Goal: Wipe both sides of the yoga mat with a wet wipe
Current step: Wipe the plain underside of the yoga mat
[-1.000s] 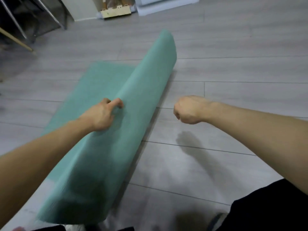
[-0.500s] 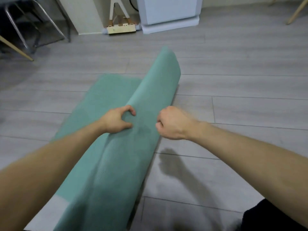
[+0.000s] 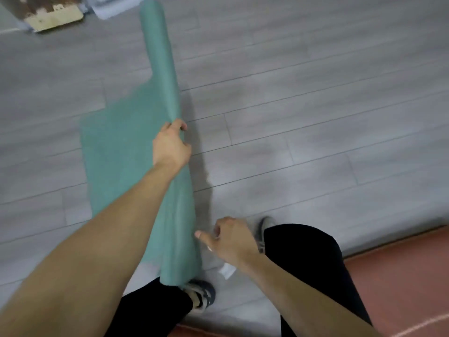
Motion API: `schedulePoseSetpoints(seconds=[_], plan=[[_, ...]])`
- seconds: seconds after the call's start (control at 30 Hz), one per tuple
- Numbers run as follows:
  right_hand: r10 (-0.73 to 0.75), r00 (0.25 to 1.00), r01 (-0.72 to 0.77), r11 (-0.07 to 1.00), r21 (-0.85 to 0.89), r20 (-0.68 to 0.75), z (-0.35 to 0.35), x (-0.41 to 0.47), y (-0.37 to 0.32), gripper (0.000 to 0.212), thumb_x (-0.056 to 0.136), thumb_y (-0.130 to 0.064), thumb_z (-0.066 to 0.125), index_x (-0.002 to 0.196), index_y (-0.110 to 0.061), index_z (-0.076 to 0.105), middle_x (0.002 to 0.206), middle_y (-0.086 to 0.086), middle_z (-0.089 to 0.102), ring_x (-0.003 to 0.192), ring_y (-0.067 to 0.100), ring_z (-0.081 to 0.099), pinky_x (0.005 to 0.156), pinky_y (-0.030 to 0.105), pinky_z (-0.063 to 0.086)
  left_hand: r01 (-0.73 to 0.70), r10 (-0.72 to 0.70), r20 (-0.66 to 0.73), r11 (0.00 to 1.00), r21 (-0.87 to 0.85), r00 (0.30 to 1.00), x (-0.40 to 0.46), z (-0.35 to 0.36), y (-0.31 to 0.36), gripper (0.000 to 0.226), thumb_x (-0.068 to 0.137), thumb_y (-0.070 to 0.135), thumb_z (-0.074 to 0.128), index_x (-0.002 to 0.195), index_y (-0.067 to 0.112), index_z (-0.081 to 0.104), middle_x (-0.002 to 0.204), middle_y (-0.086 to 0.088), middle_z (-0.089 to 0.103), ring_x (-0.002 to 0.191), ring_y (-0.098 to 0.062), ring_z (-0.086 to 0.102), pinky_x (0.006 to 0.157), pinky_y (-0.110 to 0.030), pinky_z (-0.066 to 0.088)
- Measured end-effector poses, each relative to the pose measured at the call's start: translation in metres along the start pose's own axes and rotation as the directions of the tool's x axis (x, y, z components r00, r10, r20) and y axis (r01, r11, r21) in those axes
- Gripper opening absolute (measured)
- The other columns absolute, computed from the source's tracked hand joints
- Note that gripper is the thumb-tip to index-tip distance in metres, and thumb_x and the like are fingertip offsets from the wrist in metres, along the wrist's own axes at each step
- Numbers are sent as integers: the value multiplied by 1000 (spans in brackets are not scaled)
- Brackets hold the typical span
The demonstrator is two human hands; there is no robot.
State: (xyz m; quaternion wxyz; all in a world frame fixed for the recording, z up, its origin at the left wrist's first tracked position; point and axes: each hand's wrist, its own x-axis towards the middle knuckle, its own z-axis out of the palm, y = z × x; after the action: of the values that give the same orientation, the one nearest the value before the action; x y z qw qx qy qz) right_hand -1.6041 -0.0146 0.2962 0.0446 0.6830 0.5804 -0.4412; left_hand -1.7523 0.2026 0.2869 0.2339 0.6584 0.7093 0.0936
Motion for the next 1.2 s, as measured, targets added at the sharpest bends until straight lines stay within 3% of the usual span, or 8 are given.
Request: schedulePoseSetpoints(seconds=[0.1, 0.2, 0.27, 0.43, 0.67, 0.9, 1.07, 1.2], plan=[[38, 999, -36, 997, 62, -29, -58, -72, -19, 83, 76, -97, 42, 80, -17, 67, 85, 1, 70, 85, 26, 68, 77, 41, 59, -29, 29, 11, 999, -38, 1000, -21, -49, 83, 46, 76, 8, 65, 118, 25, 59, 117, -7, 57, 94, -35, 63, 84, -36, 48], [46, 993, -47, 999, -13, -109, -113, -129, -15, 94, 62, -105, 42, 95, -20, 66, 95, 0, 68, 90, 27, 69, 75, 39, 57, -70, 74, 45, 994, -85, 996, -36, -81, 167, 53, 73, 12, 71, 122, 26, 57, 119, -4, 54, 89, -26, 58, 82, -29, 42], [60, 984, -66, 997, -34, -168, -145, -153, 4, 92, 65, -101, 48, 106, -20, 64, 100, 0, 67, 91, 27, 69, 76, 39, 56, -88, 95, 59, 990, -110, 994, -40, -88, 223, 57, 72, 12, 74, 125, 25, 56, 121, -5, 54, 93, -24, 56, 84, -28, 41], [72, 969, -78, 997, -14, -238, -236, -176, 95, 63, 81, -78, 51, 103, -19, 55, 90, 1, 68, 82, 29, 69, 66, 37, 52, -45, 54, 64, 989, -143, 996, -43, -61, 354, 65, 74, 9, 74, 134, 25, 54, 129, -11, 55, 107, -34, 62, 97, -35, 48], [29, 953, -71, 989, -128, -302, -377, -204, 236, 56, 88, -69, 50, 107, -16, 53, 90, 4, 70, 84, 32, 70, 63, 37, 47, -94, 124, 157, 978, -186, 980, -40, -15, 570, 66, 79, 7, 75, 139, 21, 51, 135, -12, 53, 116, -31, 60, 100, -31, 45], [114, 909, -226, 943, -243, -400, -498, -217, 343, 51, 88, -65, 51, 102, -16, 54, 82, 4, 70, 75, 31, 71, 56, 34, 38, -232, 293, 205, 933, -276, 934, -26, 12, 743, 66, 81, 7, 75, 140, 17, 48, 138, -12, 54, 123, -30, 57, 100, -25, 39], [130, 849, -304, 913, -272, -512, -560, -220, 394, 48, 88, -59, 54, 104, -14, 54, 83, 6, 69, 73, 33, 71, 56, 36, 39, -299, 380, 165, 879, -372, 910, -14, 17, 828, 65, 79, 6, 73, 139, 14, 48, 138, -11, 55, 123, -29, 57, 101, -25, 39], [58, 859, -282, 883, -375, -509, -579, -192, 426, 57, 78, -56, 61, 108, -8, 64, 77, 6, 64, 54, 32, 66, 46, 34, 42, -252, 342, 130, 856, -452, 931, 10, 35, 835, 65, 78, 7, 71, 138, 19, 49, 131, -8, 61, 115, -28, 62, 98, -27, 47]])
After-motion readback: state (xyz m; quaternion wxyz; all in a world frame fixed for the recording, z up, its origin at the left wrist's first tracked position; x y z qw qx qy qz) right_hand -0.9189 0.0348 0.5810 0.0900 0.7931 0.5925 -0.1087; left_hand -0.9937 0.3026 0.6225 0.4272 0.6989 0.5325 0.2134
